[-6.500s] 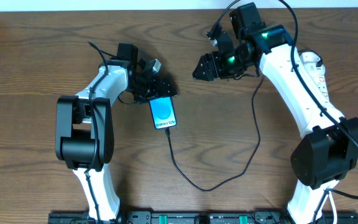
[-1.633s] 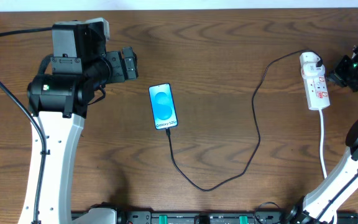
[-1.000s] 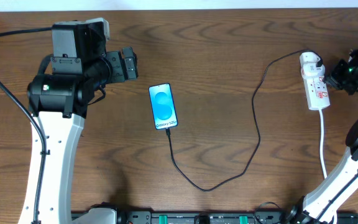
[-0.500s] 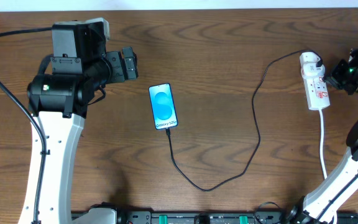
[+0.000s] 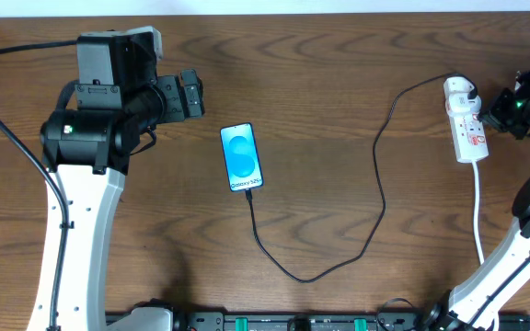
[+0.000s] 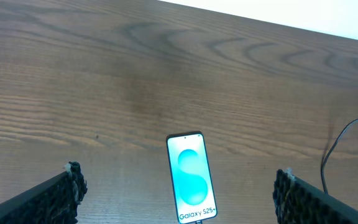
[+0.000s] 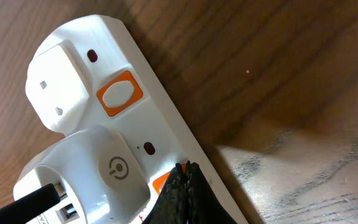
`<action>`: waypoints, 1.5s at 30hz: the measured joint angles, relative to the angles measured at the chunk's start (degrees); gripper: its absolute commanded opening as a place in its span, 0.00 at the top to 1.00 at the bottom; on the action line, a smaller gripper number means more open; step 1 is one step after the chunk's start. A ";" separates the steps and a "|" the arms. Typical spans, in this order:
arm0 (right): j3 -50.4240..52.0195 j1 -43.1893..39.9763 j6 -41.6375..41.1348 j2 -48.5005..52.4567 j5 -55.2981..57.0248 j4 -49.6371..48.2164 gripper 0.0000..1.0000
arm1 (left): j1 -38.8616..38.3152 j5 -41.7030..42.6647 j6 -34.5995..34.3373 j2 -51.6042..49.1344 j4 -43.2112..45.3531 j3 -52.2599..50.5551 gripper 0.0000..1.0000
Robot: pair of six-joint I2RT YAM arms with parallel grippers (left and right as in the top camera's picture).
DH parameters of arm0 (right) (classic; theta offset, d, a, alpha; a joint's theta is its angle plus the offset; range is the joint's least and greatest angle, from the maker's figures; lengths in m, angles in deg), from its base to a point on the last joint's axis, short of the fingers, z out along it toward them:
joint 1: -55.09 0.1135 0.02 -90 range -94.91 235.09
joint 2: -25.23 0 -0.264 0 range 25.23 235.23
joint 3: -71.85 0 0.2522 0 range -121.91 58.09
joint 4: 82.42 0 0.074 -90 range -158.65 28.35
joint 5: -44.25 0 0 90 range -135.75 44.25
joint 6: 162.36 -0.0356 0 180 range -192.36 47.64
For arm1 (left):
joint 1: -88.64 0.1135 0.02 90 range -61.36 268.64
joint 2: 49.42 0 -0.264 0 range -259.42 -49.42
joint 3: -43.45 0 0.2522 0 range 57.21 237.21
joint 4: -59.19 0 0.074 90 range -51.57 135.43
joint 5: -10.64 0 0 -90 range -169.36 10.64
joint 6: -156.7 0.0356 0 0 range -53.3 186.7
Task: Plug charger to phone and switch on socket
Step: 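Press the orange switch beside the charger with the right gripper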
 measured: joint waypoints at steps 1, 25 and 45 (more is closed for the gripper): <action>0.00 0.04 0.02 -0.02 0.09 0.00 0.99 | 0.00 0.00 0.00 0.00 -0.02 0.00 0.02; 0.50 1.20 -7.87 -0.22 0.90 -3.10 0.99 | 0.00 0.00 0.00 0.00 -0.04 0.00 0.02; 0.17 1.22 -10.84 -0.70 0.92 0.57 0.99 | 0.00 0.00 0.00 0.00 -0.04 0.00 0.02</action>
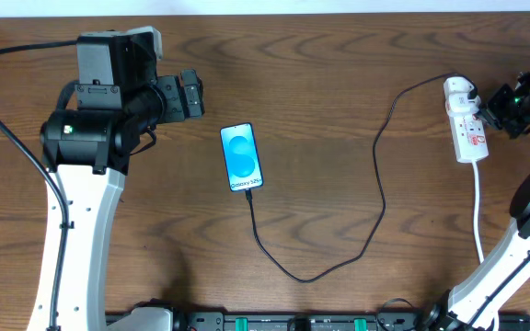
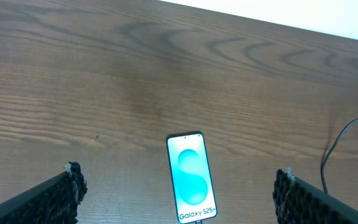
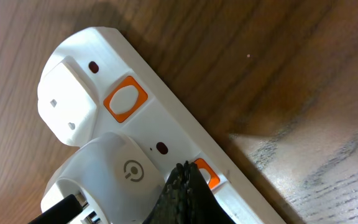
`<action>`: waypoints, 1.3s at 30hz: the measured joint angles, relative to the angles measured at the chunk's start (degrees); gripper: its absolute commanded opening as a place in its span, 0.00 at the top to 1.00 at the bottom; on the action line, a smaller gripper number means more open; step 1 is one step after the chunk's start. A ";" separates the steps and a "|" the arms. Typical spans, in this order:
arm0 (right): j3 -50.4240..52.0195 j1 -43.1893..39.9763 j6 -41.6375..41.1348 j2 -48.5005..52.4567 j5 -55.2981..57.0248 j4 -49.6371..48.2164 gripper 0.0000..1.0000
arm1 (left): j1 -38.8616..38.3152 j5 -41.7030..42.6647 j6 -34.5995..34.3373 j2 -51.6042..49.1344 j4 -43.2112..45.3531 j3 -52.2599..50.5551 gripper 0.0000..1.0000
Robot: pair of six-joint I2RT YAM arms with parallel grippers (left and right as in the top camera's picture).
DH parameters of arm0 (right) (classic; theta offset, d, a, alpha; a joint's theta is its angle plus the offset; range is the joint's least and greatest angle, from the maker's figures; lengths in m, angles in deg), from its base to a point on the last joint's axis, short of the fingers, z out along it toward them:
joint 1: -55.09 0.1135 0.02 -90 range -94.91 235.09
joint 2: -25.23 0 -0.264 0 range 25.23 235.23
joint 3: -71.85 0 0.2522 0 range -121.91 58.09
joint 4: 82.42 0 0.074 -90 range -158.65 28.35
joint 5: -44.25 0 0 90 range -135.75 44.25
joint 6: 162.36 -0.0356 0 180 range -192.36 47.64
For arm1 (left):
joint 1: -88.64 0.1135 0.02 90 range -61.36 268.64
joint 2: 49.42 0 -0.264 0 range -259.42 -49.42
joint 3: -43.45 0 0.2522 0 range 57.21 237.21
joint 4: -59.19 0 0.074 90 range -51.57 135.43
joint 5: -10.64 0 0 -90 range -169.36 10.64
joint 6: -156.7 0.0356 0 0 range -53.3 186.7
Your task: Plug charger to phone and switch on socket
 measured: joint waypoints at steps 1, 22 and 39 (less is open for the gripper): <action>0.00 0.02 -0.04 -0.02 0.04 0.09 0.99 | 0.00 0.00 0.00 0.00 0.00 0.00 0.02; 1.36 0.66 -1.16 -0.87 1.73 -1.20 0.99 | 0.00 0.00 -0.02 0.00 0.00 0.00 0.02; 3.85 0.74 -1.36 -2.21 1.46 -2.27 0.99 | 0.00 0.00 0.00 0.00 0.00 0.00 0.02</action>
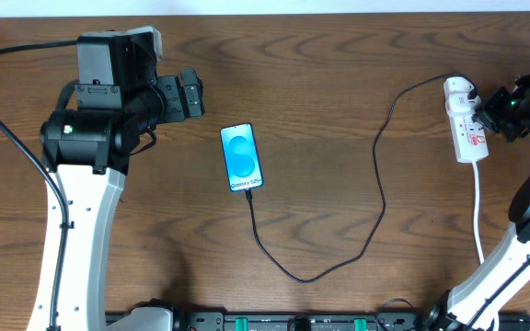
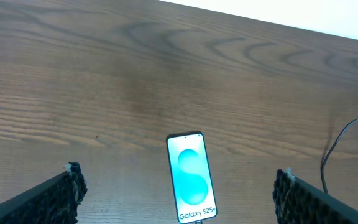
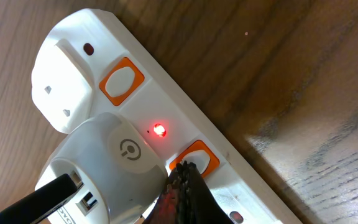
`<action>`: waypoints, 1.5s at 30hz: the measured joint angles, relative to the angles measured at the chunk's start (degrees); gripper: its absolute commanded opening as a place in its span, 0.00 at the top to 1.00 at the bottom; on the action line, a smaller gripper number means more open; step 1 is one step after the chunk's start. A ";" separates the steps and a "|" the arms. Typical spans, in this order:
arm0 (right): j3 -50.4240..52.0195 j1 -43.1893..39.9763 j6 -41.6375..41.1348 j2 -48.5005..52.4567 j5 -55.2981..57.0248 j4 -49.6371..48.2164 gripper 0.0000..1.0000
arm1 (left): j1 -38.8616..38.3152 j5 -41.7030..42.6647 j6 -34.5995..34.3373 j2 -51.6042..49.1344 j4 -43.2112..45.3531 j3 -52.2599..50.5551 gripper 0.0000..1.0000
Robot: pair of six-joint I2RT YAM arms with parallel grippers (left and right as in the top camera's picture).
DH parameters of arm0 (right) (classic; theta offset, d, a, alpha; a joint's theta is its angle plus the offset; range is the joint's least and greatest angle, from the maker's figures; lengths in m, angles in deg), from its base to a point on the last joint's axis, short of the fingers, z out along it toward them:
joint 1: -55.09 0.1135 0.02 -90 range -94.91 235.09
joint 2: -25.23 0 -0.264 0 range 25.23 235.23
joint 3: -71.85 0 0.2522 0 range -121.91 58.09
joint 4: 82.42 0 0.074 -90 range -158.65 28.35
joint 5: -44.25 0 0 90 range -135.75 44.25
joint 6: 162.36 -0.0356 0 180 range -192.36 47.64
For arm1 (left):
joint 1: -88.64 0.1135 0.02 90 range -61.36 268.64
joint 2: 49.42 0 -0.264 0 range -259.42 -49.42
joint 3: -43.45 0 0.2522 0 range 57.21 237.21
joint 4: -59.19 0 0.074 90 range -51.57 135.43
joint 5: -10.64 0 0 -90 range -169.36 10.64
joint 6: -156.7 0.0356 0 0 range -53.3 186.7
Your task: Plug charger to phone and switch on socket
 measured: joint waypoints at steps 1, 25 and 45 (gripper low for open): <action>0.04 0.02 0.00 -0.02 0.11 -0.11 0.99 | 0.00 0.00 0.00 0.00 0.00 0.00 0.02; -5.18 -14.45 3.52 -26.10 -8.41 0.04 0.92 | 0.00 0.00 0.00 0.00 -0.02 0.00 0.02; -6.32 15.06 15.76 -50.60 -2.82 27.89 0.01 | 0.00 0.00 0.00 0.00 -0.04 -0.02 0.02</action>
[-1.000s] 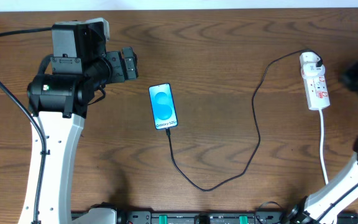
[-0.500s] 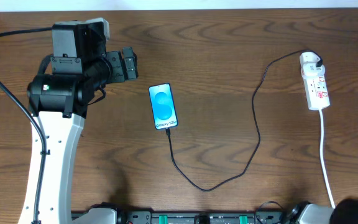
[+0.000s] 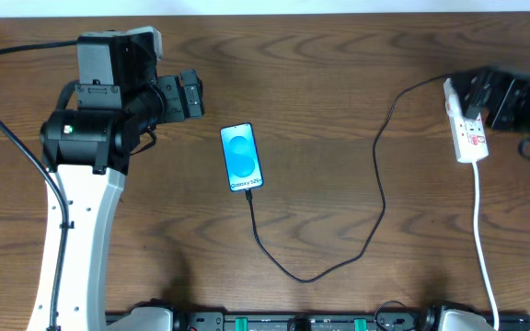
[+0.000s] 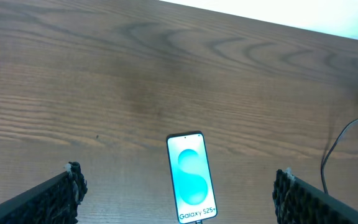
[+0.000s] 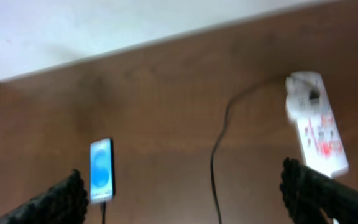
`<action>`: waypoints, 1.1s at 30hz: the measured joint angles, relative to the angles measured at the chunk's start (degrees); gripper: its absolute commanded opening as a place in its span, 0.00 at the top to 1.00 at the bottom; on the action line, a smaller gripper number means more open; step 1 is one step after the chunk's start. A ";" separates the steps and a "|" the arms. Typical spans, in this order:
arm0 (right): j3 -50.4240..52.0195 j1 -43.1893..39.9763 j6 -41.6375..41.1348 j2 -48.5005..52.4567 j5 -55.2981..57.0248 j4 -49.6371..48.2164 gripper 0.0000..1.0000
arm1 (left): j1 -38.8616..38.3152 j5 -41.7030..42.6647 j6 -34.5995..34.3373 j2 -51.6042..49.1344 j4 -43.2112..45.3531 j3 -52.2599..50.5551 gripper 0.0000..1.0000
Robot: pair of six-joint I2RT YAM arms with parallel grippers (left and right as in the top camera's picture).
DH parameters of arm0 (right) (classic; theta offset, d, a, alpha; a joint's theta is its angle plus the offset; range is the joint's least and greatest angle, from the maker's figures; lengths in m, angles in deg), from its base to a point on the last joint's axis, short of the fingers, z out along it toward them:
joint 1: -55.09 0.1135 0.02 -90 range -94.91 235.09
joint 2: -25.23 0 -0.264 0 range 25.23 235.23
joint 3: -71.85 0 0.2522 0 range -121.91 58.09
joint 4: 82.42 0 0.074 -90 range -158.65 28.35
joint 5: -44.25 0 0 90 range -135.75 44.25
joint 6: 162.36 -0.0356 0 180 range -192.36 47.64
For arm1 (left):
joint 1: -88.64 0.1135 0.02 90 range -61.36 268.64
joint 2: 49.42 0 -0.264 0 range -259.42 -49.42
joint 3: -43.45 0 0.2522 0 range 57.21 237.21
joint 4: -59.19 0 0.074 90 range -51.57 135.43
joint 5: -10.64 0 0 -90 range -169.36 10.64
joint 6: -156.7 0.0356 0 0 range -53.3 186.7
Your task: Plug charger to phone and switch on socket
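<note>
The phone (image 3: 242, 157) lies face up mid-table with its screen lit and the black charger cable (image 3: 375, 198) plugged into its lower end. That cable loops round to the white charger plug (image 3: 455, 89) seated in the white power strip (image 3: 467, 131) at the right. My right gripper (image 5: 182, 186) is open and raised, well back from the strip (image 5: 316, 121), whose face shows blurred red marks. Over the table left of the phone (image 4: 191, 177), my left gripper (image 4: 178, 177) is open too, holding nothing.
The strip's white lead (image 3: 479, 230) runs down towards the front edge at the right. My left arm (image 3: 86, 138) takes up the left side of the brown wooden table (image 3: 339, 64). A white wall borders the far edge.
My right gripper was shut with its tip at the strip's orange switch, the red lamp lit. Now it is open, far from the strip, looking across the table.
My shut right fingertips first rested on the strip by the lower orange switch, its lamp dark, and stayed there a moment later. Then the red lamp beside the charger plug was lit. Now that gripper is open and drawn back. The left arm, phone and cable never moved.
</note>
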 measured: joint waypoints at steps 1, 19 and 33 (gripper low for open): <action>0.02 0.13 -0.02 -0.04 0.11 1.81 0.01 | 0.00 0.00 0.00 0.00 0.04 0.02 0.02; 0.11 0.20 -0.33 -0.02 8.11 13.49 0.01 | 0.00 0.00 0.00 0.00 0.02 0.02 0.02; 19.08 2.71 3.32 -17.84 14.36 -11.43 0.01 | 0.00 0.00 0.00 0.00 -0.02 0.02 0.02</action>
